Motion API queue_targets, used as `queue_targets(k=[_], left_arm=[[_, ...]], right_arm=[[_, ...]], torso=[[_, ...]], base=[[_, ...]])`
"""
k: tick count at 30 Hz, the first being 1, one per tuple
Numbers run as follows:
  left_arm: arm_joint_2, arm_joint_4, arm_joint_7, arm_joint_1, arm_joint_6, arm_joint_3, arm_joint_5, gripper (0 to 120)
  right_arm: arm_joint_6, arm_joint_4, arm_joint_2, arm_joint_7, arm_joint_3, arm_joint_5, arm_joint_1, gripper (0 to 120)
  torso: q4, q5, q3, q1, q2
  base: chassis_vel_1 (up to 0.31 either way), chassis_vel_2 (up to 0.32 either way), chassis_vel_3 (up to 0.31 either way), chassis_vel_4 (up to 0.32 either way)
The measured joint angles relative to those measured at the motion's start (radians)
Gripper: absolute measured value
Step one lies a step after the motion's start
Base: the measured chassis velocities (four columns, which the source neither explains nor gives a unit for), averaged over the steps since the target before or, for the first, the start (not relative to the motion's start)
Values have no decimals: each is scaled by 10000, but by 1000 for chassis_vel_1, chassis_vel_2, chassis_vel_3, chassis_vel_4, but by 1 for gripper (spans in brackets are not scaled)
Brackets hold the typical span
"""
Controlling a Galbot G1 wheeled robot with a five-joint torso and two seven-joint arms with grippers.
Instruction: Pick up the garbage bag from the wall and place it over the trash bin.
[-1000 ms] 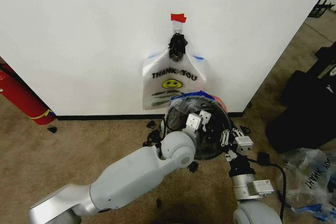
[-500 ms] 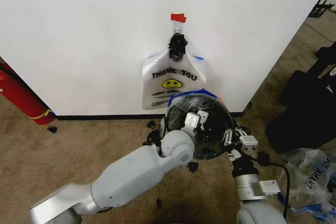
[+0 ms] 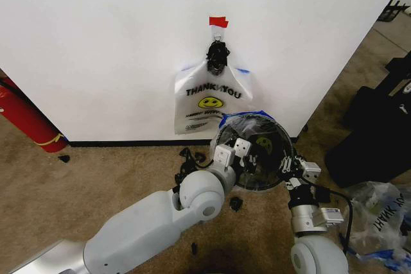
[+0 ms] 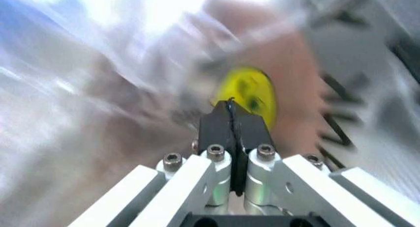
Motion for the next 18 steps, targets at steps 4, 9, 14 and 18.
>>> queue_targets(k=[4,9,14,18], left_arm=[[-363,366,-507,69,-508,-183,151,0],[-594,572,-765,118,-704,-198,280,0],[-938,1168,-953,-23,-735,-117,355,0],[-1392,1858,-1088,-302,-927,-38,350,0]], right_arm=[[39,-119,-11,105,67,16,23,0],[49,-122,20,145,80,33,37,0],[50,63,53,133,16,30,8,0],[68,136,98,105,-18,-61,-46,0]], torso=[[0,0,0,0,0],[2,1,0,0,0],[1,0,0,0,0],[0,1,0,0,0]], base=[[0,0,0,0],[0,0,0,0],[0,0,0,0],[0,0,0,0]])
